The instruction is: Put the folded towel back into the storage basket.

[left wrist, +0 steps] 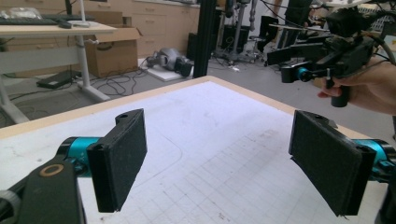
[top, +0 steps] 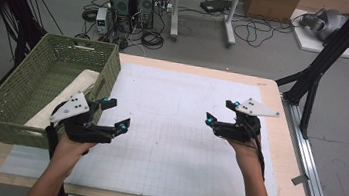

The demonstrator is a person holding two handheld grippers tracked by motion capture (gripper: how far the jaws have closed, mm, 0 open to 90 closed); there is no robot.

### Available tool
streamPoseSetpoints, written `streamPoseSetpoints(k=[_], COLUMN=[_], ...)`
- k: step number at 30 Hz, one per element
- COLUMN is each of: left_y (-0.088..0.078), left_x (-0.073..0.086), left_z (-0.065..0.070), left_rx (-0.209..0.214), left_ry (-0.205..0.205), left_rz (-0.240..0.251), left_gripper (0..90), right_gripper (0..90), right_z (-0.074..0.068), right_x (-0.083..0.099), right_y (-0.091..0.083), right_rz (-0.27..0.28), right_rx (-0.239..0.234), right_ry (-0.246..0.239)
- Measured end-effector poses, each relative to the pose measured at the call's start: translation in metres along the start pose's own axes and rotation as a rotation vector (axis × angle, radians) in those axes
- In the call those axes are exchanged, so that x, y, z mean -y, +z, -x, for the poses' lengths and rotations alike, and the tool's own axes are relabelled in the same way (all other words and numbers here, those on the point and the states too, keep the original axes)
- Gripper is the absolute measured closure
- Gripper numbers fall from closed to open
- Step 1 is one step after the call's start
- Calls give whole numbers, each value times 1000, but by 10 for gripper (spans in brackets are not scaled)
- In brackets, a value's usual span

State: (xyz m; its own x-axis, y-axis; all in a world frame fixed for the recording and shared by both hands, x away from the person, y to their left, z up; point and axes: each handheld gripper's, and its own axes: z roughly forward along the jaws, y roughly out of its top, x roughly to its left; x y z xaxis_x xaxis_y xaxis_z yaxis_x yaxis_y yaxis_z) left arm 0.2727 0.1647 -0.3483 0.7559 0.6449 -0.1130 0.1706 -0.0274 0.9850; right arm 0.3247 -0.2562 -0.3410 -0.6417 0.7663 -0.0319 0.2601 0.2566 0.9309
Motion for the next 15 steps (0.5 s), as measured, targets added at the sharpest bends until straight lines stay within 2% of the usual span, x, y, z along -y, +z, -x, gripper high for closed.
streamPoseSetpoints(k=[6,15], left_y=[12,35], left_x=[8,26], left_z=[3,7], left_rx=[10,32], left_ry=[4,-5], left_rz=[-14,-58], left_gripper=[194,186], right_gripper=[176,174], right_z=[6,3], right_x=[22,65], right_y=[-21,-53], right_rz=[7,-14], right_rx=[36,139], right_ry=[34,34])
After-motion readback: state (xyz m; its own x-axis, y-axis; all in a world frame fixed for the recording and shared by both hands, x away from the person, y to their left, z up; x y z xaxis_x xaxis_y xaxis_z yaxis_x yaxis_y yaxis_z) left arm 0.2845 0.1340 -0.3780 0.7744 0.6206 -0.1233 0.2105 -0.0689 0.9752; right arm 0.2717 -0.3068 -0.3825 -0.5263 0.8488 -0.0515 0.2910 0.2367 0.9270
